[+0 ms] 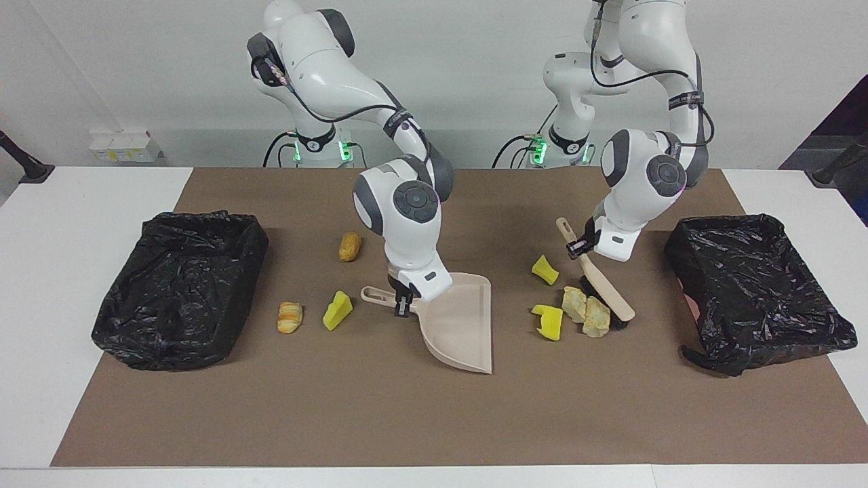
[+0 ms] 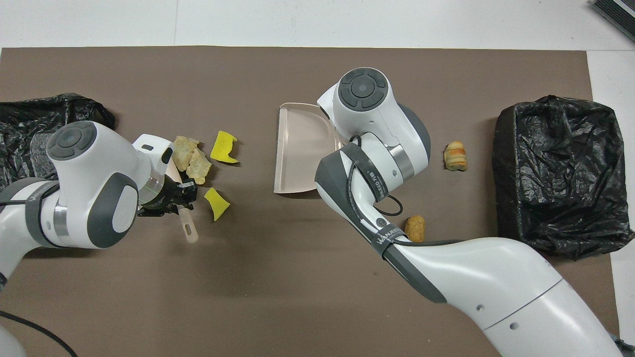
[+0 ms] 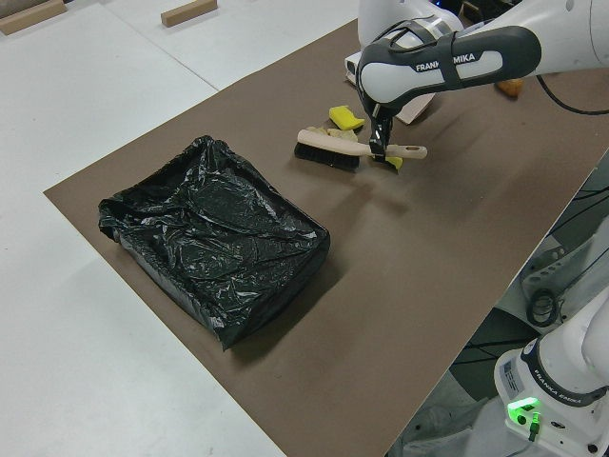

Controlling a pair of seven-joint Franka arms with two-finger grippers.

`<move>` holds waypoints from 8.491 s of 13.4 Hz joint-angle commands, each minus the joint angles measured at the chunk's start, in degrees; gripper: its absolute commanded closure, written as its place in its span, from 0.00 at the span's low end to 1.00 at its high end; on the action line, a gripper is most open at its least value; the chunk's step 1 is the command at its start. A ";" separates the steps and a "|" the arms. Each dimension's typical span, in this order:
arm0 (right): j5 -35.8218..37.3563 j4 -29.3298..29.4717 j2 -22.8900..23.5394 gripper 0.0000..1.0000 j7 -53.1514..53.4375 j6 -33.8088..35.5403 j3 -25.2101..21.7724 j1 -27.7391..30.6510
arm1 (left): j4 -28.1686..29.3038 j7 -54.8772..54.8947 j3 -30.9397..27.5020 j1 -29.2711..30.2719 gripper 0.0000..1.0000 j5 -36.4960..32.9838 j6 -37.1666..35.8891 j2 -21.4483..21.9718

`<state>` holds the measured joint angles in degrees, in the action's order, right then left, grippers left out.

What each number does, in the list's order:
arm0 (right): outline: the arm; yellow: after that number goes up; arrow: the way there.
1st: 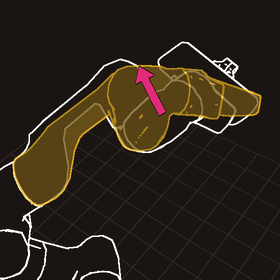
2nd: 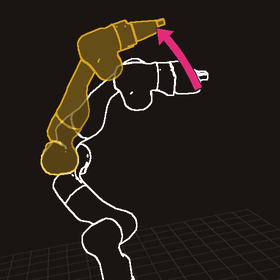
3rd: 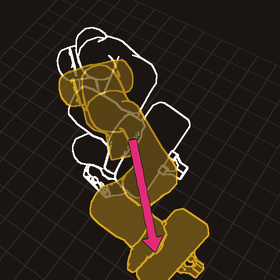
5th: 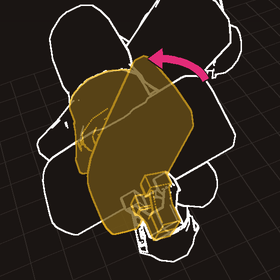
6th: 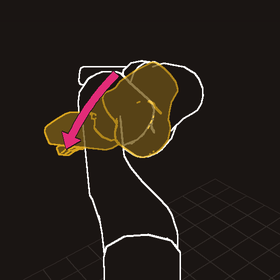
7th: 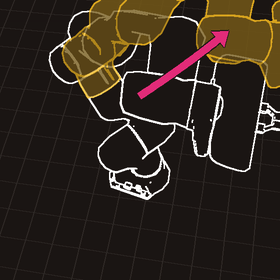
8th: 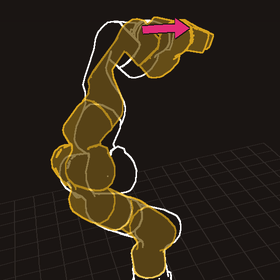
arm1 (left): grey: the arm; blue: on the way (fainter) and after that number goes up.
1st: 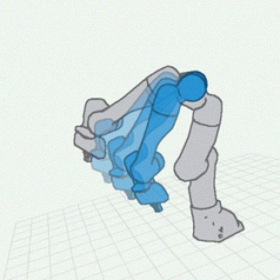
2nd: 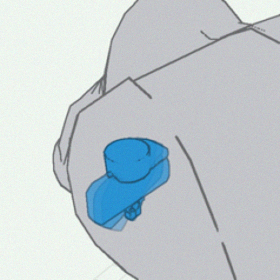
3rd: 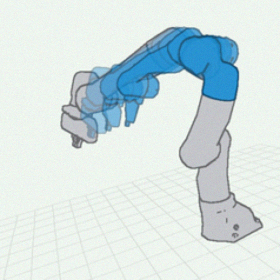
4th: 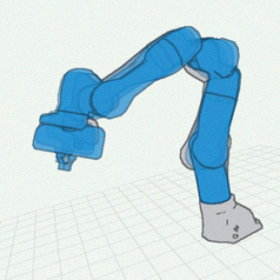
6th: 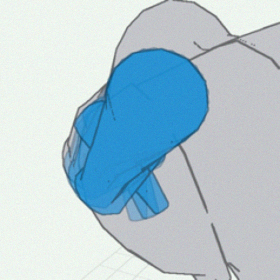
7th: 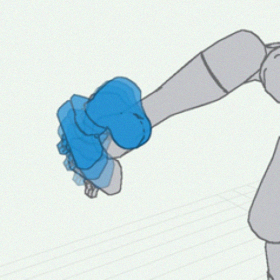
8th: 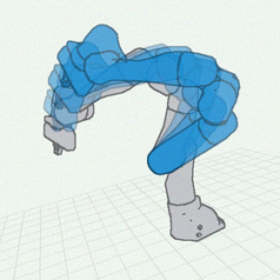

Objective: Sweep and dump trash in bin
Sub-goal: 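Sweep the chunks into the dustpan with the brush in the left gripper, then sweep the remaining yellow sponge pieces into the dustpan with the left gripper, then carry the loaded dustpan with the right gripper to the nearby trash bag, then tip the dustpan over the bag with the right gripper while the left gripper retracts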

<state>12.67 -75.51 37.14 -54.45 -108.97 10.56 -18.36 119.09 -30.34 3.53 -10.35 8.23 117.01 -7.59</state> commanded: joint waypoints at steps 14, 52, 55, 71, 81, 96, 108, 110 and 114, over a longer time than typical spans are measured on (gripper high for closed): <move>-0.28 -4.73 -2.51 1.00 -2.86 -0.36 0.60 0.34 | -2.81 1.27 -1.24 -14.97 1.00 9.26 4.32 2.81; 5.07 -11.94 -5.50 1.00 -1.54 -5.46 0.34 1.92 | -5.46 7.75 -2.04 -10.83 1.00 6.01 3.82 -3.13; 9.12 -12.73 -6.02 1.00 -1.54 -5.11 0.43 1.31 | -5.27 8.44 -1.78 -11.62 1.00 6.63 5.51 -4.10; 10.45 -13.79 -7.17 1.00 -1.54 -3.45 0.43 -0.10 | -4.92 16.10 3.32 -19.01 1.00 18.40 8.94 -1.56; 9.92 -13.61 -6.91 1.00 -1.10 -4.84 0.52 -0.10 | -5.19 5.24 1.83 -15.32 1.00 7.37 -10.20 5.89; -1.51 -20.63 -20.24 1.00 -5.39 -4.67 0.69 12.01 | 21.18 -15.28 2.71 -32.81 1.00 3.11 11.73 14.89; -5.64 -23.54 -26.68 1.00 -42.29 -2.64 0.43 45.84 | 13.91 -14.93 2.09 -28.34 0.00 3.20 3.87 12.16; -4.15 -22.84 -26.68 1.00 -44.77 -2.73 0.08 48.93 | 11.87 -14.23 2.01 -23.26 0.00 2.76 3.23 13.29; 2.00 -22.93 -26.59 1.00 -43.64 -5.10 -0.10 50.18 | 4.85 -3.88 1.92 -12.17 0.00 1.27 -2.82 14.09</move>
<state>12.74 -97.81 11.51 -98.50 -112.80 9.92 31.68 126.62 -38.23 4.84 -26.47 10.50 118.05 5.78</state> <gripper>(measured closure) 0.687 0.000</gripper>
